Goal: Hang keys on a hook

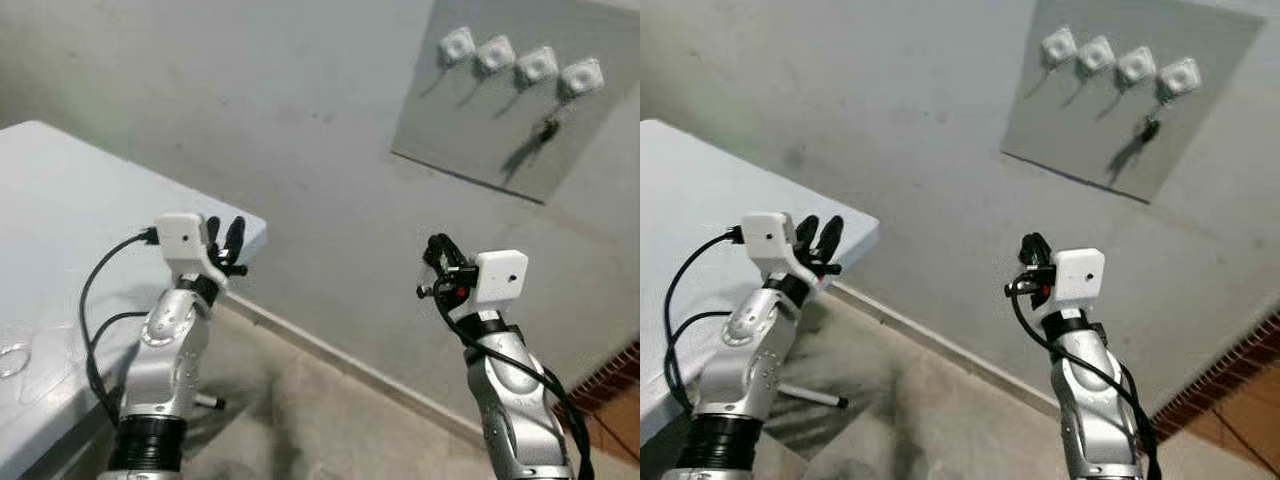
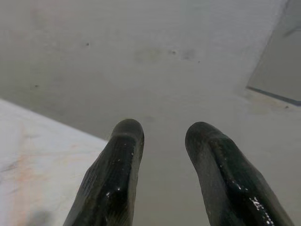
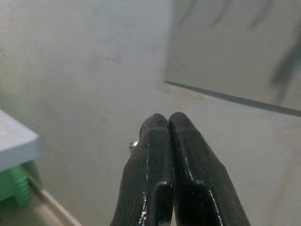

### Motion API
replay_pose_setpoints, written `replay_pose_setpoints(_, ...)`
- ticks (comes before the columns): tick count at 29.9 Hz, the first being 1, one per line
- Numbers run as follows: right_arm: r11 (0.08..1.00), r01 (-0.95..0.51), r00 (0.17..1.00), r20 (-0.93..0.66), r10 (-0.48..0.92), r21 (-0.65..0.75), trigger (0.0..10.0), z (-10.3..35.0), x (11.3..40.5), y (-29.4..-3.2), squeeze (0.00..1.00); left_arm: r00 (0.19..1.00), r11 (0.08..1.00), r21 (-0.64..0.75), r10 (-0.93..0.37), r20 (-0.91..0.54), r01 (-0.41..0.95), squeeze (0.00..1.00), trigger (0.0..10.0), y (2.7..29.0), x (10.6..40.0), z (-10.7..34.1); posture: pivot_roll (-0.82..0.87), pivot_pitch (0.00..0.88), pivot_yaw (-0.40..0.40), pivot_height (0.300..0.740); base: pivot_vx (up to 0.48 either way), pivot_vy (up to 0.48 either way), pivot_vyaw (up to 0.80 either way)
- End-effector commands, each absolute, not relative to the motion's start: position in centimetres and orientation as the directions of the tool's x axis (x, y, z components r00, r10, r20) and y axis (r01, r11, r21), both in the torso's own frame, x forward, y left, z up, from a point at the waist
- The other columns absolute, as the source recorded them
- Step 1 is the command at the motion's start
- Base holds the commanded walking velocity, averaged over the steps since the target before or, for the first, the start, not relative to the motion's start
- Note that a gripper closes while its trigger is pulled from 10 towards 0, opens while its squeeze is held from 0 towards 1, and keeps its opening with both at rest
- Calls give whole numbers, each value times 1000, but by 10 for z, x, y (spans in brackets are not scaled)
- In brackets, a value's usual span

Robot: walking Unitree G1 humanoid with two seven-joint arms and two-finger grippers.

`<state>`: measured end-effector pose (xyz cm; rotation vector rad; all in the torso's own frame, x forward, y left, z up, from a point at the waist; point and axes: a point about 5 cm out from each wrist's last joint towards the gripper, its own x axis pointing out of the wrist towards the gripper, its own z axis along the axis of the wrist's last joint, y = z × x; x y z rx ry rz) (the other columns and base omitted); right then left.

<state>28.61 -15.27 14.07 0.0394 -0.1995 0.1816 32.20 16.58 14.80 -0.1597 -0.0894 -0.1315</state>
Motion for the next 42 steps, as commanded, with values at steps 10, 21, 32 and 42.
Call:
replay_pose_setpoints(10,987,-158,966,209,152,15,10000,144,285,-160,0,985,970,-173,-161,61,170,0,10000,151,322,144,129,0,-44,740,0,0,-766)
replay_pose_setpoints(21,992,-128,975,185,123,12,10000,141,286,-162,0,984,968,-178,-172,46,177,0,10000,147,320,143,130,0,-46,740,0,0,-767)
replay_pose_setpoints(32,998,14,994,111,-21,67,10000,134,290,-173,0,987,970,-181,-157,34,160,0,10000,148,319,140,129,0,-42,740,0,0,-190)
replay_pose_setpoints(42,997,20,995,93,-27,74,10000,133,287,-176,0,989,964,-224,-150,-12,144,0,10000,153,321,135,121,0,-39,740,0,0,0)
